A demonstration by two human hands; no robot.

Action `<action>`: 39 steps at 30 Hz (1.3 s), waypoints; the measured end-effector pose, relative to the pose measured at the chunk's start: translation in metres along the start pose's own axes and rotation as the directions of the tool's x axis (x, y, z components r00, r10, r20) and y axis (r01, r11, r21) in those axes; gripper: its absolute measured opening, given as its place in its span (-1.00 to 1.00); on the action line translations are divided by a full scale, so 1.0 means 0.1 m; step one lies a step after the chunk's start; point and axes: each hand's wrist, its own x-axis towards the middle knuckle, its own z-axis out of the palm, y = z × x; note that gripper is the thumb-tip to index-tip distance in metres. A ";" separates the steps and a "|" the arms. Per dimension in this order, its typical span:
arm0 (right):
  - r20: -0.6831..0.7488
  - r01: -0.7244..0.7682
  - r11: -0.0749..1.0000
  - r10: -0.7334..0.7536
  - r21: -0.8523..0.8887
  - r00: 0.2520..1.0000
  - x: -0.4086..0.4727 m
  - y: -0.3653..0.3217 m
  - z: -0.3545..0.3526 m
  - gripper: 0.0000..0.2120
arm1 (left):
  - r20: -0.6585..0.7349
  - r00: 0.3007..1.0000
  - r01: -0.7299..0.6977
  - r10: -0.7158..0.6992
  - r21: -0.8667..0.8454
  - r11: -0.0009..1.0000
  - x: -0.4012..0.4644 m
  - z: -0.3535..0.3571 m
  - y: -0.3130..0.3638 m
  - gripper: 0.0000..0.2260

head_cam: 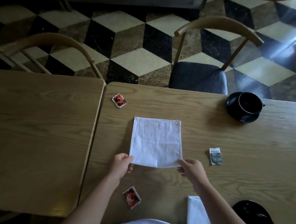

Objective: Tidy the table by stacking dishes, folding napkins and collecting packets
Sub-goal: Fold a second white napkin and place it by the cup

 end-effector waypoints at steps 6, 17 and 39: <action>0.098 -0.171 0.980 0.161 0.099 0.982 -0.46 0.67 -0.01 -0.89 | 0.018 0.988 0.151 -0.152 0.047 0.987 -0.48 -0.13 -0.68 -0.82; 0.040 -0.025 0.977 0.017 0.210 0.999 -0.47 0.54 -0.06 -0.89 | 0.051 0.999 0.020 -0.019 -0.008 1.000 -0.31 -0.32 -0.36 -0.98; -0.061 0.040 0.956 -0.060 -0.290 0.996 0.68 -0.14 0.07 -0.81 | -0.040 0.997 0.070 -0.064 0.162 0.984 0.58 0.04 0.42 -0.89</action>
